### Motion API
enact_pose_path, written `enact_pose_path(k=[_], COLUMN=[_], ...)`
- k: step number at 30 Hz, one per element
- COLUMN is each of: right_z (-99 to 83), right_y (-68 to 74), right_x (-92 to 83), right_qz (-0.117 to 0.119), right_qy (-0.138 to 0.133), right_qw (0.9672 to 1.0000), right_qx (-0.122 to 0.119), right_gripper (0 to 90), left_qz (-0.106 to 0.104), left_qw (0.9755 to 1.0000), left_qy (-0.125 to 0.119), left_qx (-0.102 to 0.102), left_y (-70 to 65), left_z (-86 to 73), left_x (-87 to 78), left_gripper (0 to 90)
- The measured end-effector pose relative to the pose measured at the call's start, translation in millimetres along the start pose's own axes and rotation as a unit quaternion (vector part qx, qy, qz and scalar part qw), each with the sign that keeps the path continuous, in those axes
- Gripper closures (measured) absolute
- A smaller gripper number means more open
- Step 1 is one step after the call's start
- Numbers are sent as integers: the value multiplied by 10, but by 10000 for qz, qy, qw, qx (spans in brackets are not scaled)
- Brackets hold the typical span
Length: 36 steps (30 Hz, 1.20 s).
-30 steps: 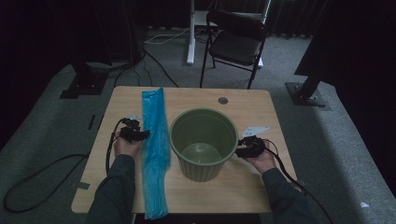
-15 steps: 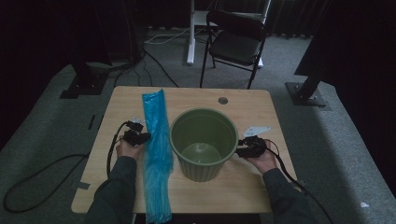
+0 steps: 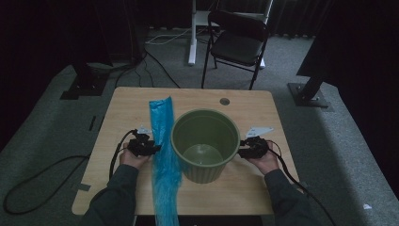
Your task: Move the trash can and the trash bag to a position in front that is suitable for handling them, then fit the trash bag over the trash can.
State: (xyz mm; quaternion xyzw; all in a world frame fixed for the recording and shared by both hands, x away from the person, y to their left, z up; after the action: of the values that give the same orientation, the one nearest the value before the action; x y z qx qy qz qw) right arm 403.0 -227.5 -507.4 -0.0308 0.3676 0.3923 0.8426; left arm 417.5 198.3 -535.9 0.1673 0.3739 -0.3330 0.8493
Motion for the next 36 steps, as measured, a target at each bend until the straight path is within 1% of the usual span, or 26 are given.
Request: enact_pose_path(k=[1, 5, 9, 12, 16, 18, 20, 23, 31, 34, 36], right_z=[2, 5, 8, 7, 5, 4, 3, 0, 12, 11, 9], right_y=[7, 1, -3, 1, -1, 1, -1, -5, -2, -7, -11], right_x=[-4, -15, -14, -12, -15, -19, -22, -26, -9, -5, -9], right_qz=[7, -4, -2, -4, -6, -7, 1, -3, 5, 13, 18], right_qy=[1, -11, -15, -9, -13, -15, -26, -31, -19, -11, -22], right_qw=[10000, 10000, 10000, 10000, 10000, 10000, 10000, 10000, 10000, 10000, 10000], right_qx=[5, 11, 15, 14, 15, 10, 10, 20, 8, 9, 17], right_gripper=[556, 556, 556, 555, 555, 555, 555, 554, 552, 551, 549], left_qz=[56, 267, 419, 544, 583, 603, 631, 678, 784, 786, 776], left_qw=[10000, 9992, 9981, 9972, 9963, 9962, 9957, 9955, 9929, 9915, 9913], left_qy=[-44, -172, -220, -252, -269, -230, -267, -234, -244, -265, -262], left_qx=[-35, -230, -398, -455, -566, -578, -619, -623, -864, -1005, -1035], left_y=[19, 121, 210, 264, 311, 323, 333, 361, 490, 538, 557], left_z=[11, 42, 50, 56, 71, 74, 78, 96, 187, 209, 227], left_x=[-2, -14, -21, -24, 1, 17, 24, 29, 62, 84, 105], left_gripper=[518, 497, 486, 485, 485, 485, 485, 479, 474, 473, 473])
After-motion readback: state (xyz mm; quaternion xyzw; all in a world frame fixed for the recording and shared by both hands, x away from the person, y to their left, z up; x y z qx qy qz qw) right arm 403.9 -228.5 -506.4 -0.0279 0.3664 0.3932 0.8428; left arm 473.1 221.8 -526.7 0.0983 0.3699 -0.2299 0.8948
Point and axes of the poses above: each handheld gripper's, and its own axes: x roughly forward along the jaws, z roughly out of its top, y roughly to its left, the point moved 2 cm from there along x, roughly forward along the jaws, and after that the axes turned 12 degrees about x, right-handed, at the moved point
